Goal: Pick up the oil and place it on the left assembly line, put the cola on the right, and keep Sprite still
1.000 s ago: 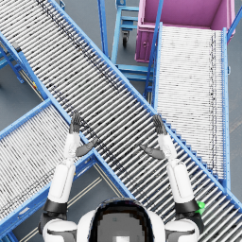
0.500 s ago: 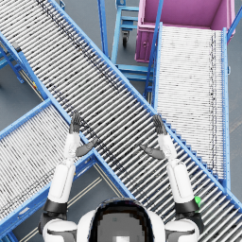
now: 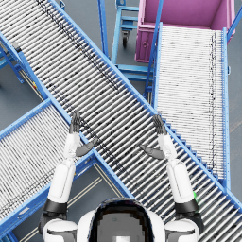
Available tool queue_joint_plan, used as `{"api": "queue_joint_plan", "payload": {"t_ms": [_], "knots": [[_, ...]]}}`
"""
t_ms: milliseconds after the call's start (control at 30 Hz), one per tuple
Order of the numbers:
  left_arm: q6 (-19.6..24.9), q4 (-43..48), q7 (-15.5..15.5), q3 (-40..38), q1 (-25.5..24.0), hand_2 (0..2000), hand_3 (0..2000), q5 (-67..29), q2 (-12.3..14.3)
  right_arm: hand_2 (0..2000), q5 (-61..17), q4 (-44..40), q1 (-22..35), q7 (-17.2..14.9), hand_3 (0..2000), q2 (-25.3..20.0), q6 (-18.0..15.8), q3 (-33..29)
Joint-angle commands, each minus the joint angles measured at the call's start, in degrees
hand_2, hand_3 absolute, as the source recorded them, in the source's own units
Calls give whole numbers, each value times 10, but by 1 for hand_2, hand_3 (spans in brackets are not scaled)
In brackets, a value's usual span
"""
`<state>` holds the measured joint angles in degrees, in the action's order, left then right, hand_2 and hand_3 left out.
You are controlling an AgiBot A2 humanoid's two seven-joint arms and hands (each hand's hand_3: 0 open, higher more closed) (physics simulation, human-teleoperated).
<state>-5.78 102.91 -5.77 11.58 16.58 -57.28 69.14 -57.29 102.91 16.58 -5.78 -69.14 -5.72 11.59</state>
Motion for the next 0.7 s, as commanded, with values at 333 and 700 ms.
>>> {"api": "queue_joint_plan", "payload": {"t_ms": [333, 700], "knots": [[0, 0, 0, 0, 0, 0, 0, 0, 0, 0, 0, 0, 0, 0, 0, 0, 0, 0], [0, 0, 0, 0, 0, 0, 0, 0, 0, 0, 0, 0, 0, 0, 0, 0, 0, 0]]}}
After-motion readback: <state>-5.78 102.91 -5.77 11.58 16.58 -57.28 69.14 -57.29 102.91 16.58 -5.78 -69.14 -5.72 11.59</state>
